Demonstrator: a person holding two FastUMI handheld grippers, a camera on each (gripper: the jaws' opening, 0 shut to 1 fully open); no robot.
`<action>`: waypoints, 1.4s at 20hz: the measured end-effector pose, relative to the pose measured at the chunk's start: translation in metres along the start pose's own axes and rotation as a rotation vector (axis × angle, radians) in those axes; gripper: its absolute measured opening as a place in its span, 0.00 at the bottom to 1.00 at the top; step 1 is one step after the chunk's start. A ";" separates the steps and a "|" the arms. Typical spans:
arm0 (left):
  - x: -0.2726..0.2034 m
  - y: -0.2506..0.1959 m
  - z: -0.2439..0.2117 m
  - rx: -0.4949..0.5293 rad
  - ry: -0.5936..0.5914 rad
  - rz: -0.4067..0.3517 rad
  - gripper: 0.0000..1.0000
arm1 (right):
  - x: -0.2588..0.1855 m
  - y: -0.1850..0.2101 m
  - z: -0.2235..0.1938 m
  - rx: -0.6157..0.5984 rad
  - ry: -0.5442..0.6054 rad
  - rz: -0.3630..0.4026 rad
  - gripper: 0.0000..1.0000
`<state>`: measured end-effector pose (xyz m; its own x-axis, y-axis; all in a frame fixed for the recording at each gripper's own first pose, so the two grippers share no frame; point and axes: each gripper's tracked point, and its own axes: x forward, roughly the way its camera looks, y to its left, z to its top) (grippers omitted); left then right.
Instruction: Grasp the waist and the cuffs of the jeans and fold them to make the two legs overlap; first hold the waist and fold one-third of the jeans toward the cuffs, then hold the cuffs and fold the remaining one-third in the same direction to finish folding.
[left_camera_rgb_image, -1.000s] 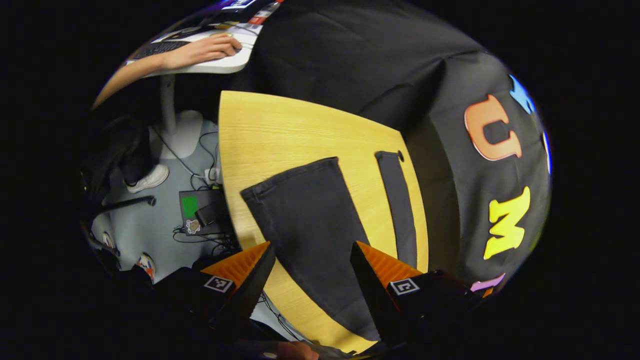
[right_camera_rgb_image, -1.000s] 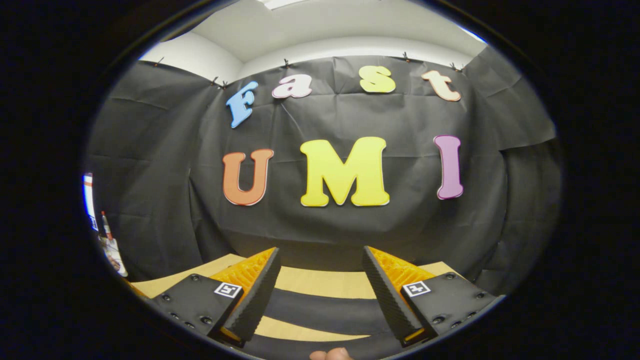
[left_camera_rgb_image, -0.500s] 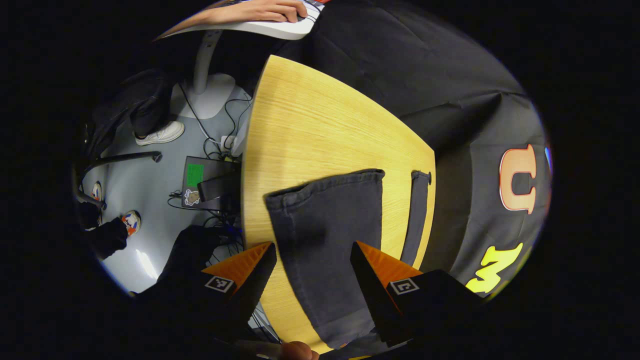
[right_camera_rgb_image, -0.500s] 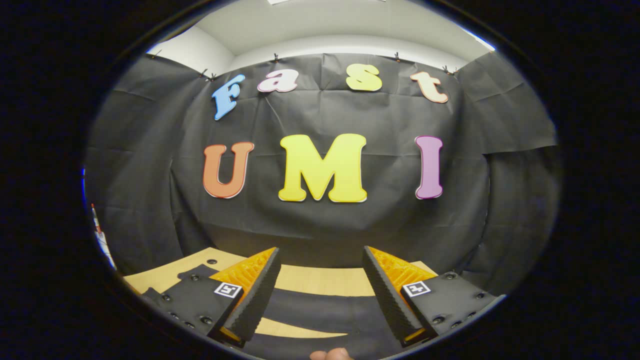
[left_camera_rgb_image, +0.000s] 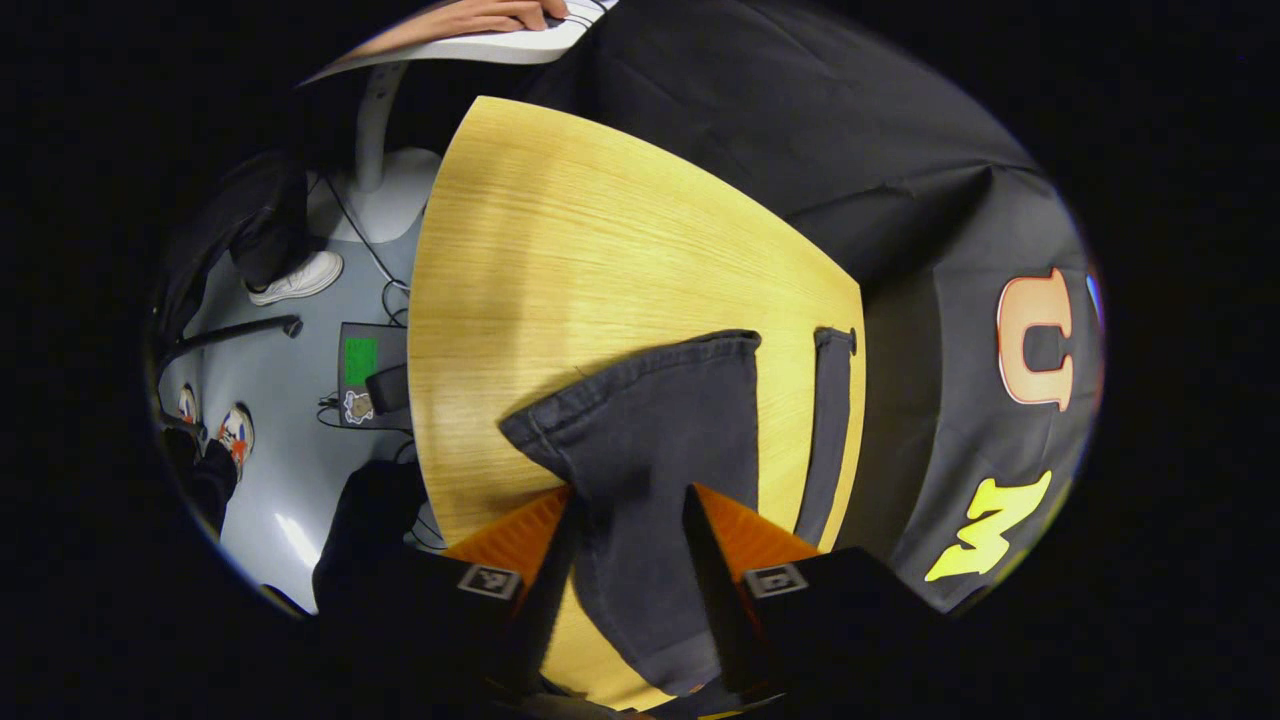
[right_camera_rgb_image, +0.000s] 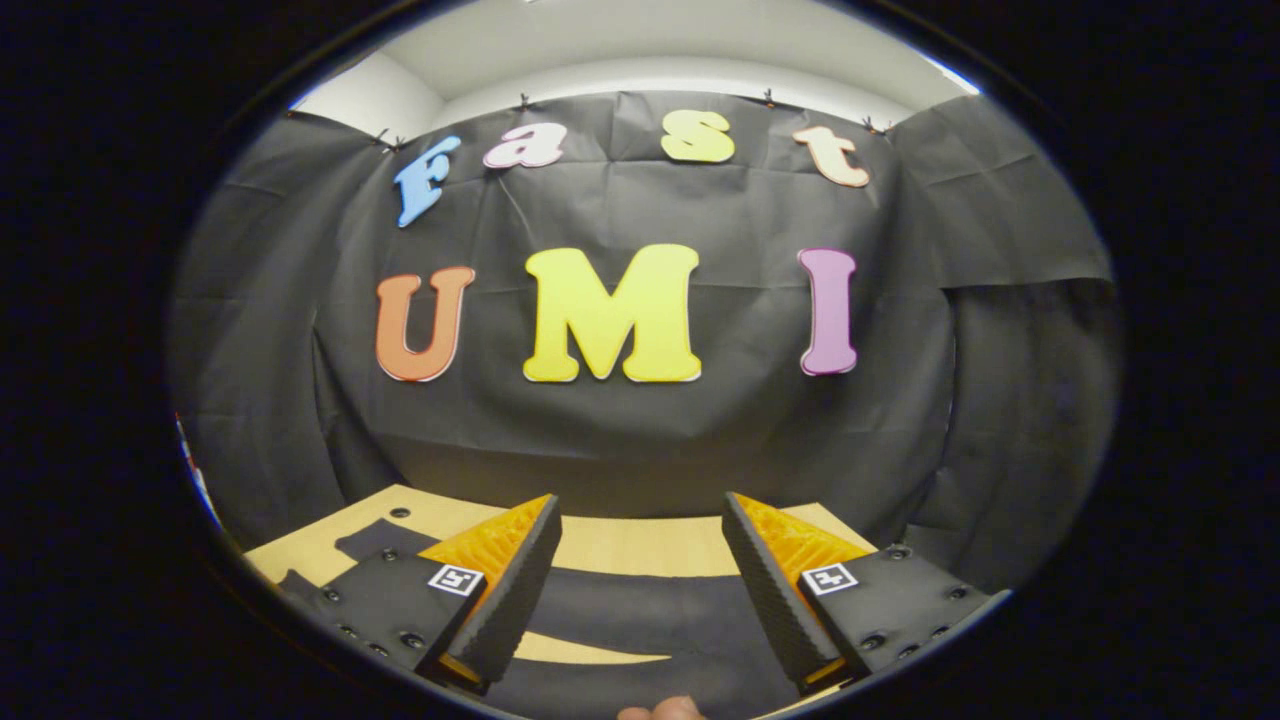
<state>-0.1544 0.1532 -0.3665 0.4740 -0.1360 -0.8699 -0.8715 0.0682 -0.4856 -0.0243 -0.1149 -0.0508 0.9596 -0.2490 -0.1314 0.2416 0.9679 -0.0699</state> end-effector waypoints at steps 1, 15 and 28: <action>0.001 0.001 -0.002 -0.032 0.006 -0.017 0.33 | 0.003 -0.011 -0.004 0.021 0.020 -0.011 1.00; 0.004 -0.001 0.000 -0.034 0.027 -0.002 0.06 | -0.056 -0.279 -0.249 0.744 0.787 -0.525 0.98; 0.006 -0.003 0.002 -0.053 0.042 0.009 0.06 | -0.039 -0.290 -0.282 0.761 0.881 -0.553 0.81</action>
<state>-0.1487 0.1539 -0.3702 0.4615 -0.1774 -0.8692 -0.8817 0.0172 -0.4716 -0.1722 -0.3964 -0.3043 0.3580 -0.2788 -0.8912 0.8750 0.4332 0.2160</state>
